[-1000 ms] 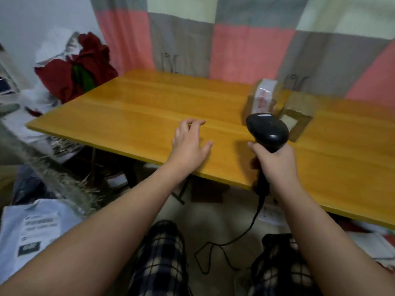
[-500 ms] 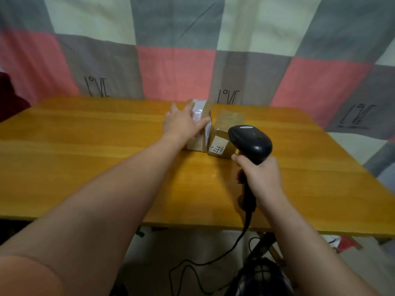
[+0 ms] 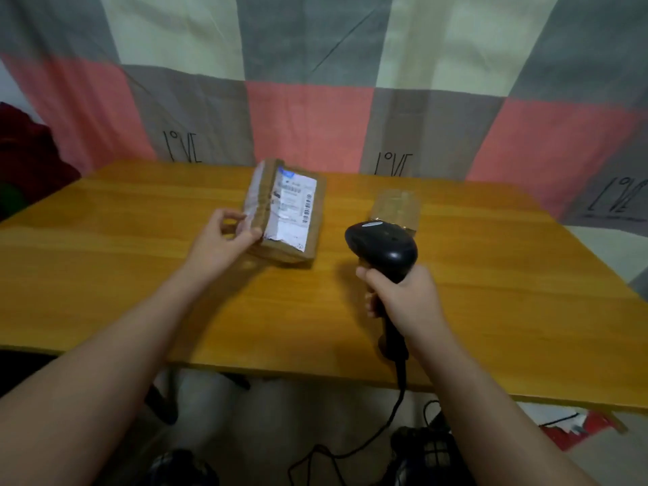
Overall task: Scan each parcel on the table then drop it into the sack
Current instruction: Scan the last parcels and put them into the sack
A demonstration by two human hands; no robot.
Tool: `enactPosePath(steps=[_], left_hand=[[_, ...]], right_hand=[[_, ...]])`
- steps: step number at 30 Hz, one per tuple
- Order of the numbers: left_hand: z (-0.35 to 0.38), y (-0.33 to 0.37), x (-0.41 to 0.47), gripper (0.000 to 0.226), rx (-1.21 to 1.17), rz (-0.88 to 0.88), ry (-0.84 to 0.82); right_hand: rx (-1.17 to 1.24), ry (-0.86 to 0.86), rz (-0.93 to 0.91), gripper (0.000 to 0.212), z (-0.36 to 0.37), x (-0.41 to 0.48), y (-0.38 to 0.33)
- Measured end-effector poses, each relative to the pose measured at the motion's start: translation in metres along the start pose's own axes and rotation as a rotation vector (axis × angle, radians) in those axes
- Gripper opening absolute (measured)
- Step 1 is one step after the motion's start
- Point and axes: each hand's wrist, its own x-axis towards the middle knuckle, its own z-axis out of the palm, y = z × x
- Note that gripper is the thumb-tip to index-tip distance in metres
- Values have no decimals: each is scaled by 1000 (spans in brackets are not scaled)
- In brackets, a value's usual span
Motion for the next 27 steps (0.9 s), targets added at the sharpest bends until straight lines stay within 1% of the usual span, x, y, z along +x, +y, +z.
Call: enactPosePath(steps=[3, 6, 8, 12, 16, 20, 24, 27], left_hand=[[-30, -27, -35, 39, -117, -109, -11], [-44, -38, -58, 57, -91, -135, 20], [-48, -40, -66, 62, -61, -140, 30], [-54, -43, -75, 62, -103, -111, 60], [-57, -43, -76, 62, -115, -98, 66], [-57, -44, -76, 64, -133, -98, 45], [-57, -44, -78, 65, -149, -95, 41], [-57, -44, -78, 65, -154, -90, 49]], right_hand=[[32, -74, -1, 11, 24, -14, -4], [43, -156, -23, 13, 54, -30, -10], [36, -187, -55, 13, 73, -39, -13], [31, -204, -113, 21, 97, -48, -19], [21, -219, -137, 15, 104, -53, -22], [1, -208, -122, 20, 104, -54, -25], [-5, -218, -105, 16, 100, -56, -29], [-8, -232, -83, 19, 95, -56, -36]])
